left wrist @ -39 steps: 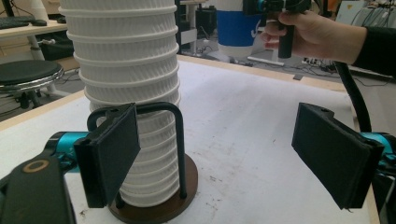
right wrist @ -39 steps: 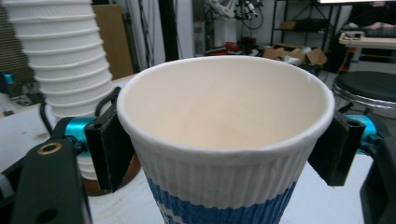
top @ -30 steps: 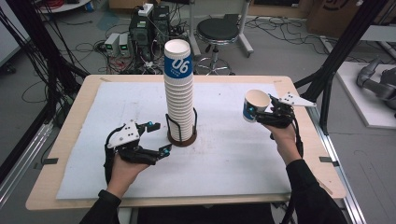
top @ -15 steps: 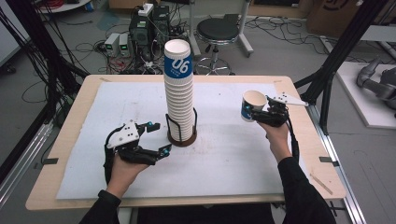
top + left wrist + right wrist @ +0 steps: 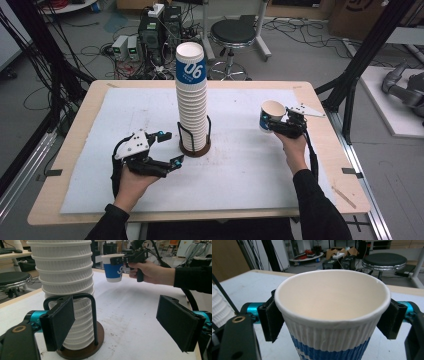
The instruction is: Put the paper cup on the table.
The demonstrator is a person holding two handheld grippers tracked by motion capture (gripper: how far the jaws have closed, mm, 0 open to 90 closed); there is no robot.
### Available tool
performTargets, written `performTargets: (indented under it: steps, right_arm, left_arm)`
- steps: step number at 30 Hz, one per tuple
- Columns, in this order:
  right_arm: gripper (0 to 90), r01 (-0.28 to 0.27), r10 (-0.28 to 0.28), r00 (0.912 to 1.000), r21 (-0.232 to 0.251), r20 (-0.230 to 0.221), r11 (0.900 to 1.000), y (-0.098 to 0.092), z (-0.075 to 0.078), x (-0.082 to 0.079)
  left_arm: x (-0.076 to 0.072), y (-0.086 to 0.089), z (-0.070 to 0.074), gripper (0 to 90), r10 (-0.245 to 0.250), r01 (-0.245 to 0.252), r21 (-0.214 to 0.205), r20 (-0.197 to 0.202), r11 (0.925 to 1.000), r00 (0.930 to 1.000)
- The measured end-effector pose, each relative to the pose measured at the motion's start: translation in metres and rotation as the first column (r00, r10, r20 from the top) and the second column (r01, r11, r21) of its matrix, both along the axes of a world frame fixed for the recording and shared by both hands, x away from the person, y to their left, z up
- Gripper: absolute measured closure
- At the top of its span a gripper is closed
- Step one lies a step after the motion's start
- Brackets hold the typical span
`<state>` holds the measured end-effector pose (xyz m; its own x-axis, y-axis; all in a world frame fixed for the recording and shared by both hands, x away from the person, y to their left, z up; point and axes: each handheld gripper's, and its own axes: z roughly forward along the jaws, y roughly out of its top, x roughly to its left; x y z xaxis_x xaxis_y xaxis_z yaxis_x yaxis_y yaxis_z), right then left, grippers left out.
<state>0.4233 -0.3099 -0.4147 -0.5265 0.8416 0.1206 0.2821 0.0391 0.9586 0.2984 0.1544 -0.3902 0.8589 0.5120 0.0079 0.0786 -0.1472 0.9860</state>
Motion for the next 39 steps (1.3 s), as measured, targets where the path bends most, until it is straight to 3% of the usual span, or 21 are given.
performTargets:
  steps: [17,39]
  right_arm:
    - [21.0,0.037,-0.037,0.9986,-0.007,-0.038,0.9993,0.006,-0.022,0.013]
    - [19.1,0.059,-0.063,0.9965,-0.081,-0.054,0.9950,0.007,-0.025,0.014]
  left_arm:
    - [-0.002,0.002,-0.001,15.2,0.000,0.000,-0.001,-0.004,1.0000,1.0000]
    - [0.000,-0.001,-0.003,15.2,-0.014,0.014,0.002,-0.013,0.9999,0.9998]
